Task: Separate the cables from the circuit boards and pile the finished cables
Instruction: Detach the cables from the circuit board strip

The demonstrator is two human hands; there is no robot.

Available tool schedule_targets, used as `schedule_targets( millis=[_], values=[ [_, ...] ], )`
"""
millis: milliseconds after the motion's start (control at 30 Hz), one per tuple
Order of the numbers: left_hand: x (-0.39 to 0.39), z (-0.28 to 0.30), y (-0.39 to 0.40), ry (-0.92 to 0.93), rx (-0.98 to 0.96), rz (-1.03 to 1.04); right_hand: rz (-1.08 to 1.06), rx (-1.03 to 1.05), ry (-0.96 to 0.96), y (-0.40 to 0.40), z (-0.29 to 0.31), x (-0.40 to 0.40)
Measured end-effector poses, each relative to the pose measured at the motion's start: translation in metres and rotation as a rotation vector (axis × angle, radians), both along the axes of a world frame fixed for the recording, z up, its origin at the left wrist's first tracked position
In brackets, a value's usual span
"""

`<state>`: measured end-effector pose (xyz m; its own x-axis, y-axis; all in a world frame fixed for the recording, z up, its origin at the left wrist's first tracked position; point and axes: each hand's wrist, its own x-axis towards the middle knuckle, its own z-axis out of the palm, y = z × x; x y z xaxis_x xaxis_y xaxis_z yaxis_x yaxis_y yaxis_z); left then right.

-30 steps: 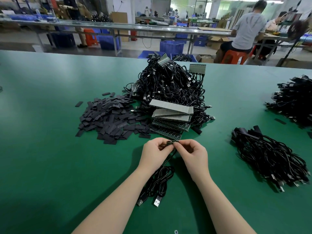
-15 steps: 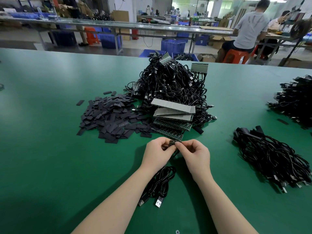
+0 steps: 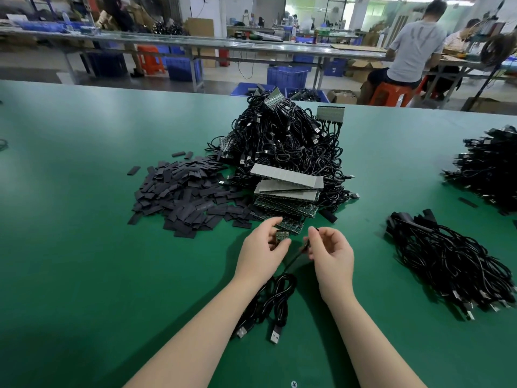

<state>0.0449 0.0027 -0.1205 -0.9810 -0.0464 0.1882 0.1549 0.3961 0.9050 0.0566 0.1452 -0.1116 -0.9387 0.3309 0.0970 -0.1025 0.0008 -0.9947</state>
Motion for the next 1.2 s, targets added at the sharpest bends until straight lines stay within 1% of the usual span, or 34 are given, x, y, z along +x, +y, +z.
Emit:
schedule_targets(
  millis=[67, 133, 200, 233, 300, 400, 467, 500, 567, 633, 700, 733, 800, 867, 933, 1000, 1067, 1133, 1167, 1200],
  values=[
    [-0.002, 0.001, 0.0, -0.014, -0.015, -0.013, -0.04, -0.038, 0.021, -0.001, 0.007, 0.003],
    [-0.006, 0.003, -0.002, -0.062, -0.019, -0.045, -0.121, -0.037, 0.092, -0.002, 0.019, 0.008],
    [-0.009, 0.006, -0.007, -0.134, 0.072, -0.085, -0.17, -0.019, 0.239, -0.004, 0.041, 0.016],
    [-0.01, 0.008, -0.009, -0.149, 0.11, -0.098, -0.16, 0.012, 0.324, -0.007, 0.055, 0.021],
    [-0.012, 0.012, -0.014, -0.113, 0.109, -0.085, -0.082, 0.09, 0.465, -0.014, 0.085, 0.031],
    [-0.013, 0.014, -0.023, 0.009, 0.137, 0.039, 0.058, 0.186, 0.602, -0.026, 0.123, 0.043],
    [-0.015, 0.015, -0.034, 0.075, 0.212, 0.139, 0.104, 0.198, 0.671, -0.033, 0.14, 0.048],
    [-0.016, 0.015, -0.041, 0.095, 0.226, 0.183, 0.112, 0.16, 0.672, -0.036, 0.145, 0.048],
    [-0.021, 0.019, -0.058, 0.117, 0.178, 0.28, 0.128, -0.011, 0.584, -0.039, 0.148, 0.043],
    [-0.028, 0.024, -0.075, 0.132, 0.081, 0.387, 0.139, -0.201, 0.418, -0.039, 0.139, 0.03],
    [-0.035, 0.029, -0.09, 0.14, 0.037, 0.464, 0.128, -0.29, 0.215, -0.034, 0.118, 0.015],
    [-0.039, 0.031, -0.097, 0.131, 0.028, 0.484, 0.121, -0.276, 0.111, -0.031, 0.103, 0.009],
    [-0.045, 0.035, -0.107, 0.093, -0.014, 0.492, 0.089, -0.146, -0.068, -0.024, 0.069, 0.002],
    [-0.05, 0.036, -0.112, 0.055, -0.103, 0.459, 0.055, 0.054, -0.151, -0.019, 0.04, 0.003],
    [-0.052, 0.036, -0.112, 0.041, -0.254, 0.399, 0.064, 0.239, -0.125, -0.017, 0.02, 0.006],
    [-0.051, 0.035, -0.11, 0.054, -0.469, 0.335, 0.093, 0.369, -0.077, -0.017, 0.01, 0.008],
    [-0.052, 0.032, -0.109, 0.056, -0.713, 0.261, 0.111, 0.426, -0.054, -0.017, 0.006, 0.008],
    [-0.052, 0.03, -0.108, 0.02, -0.921, 0.192, 0.125, 0.436, -0.05, -0.017, 0.005, 0.008],
    [-0.051, 0.028, -0.108, -0.008, -0.976, 0.17, 0.137, 0.437, -0.048, -0.017, 0.004, 0.009],
    [-0.05, 0.027, -0.108, -0.028, -0.991, 0.159, 0.151, 0.444, -0.046, -0.017, 0.003, 0.009]
  ],
)
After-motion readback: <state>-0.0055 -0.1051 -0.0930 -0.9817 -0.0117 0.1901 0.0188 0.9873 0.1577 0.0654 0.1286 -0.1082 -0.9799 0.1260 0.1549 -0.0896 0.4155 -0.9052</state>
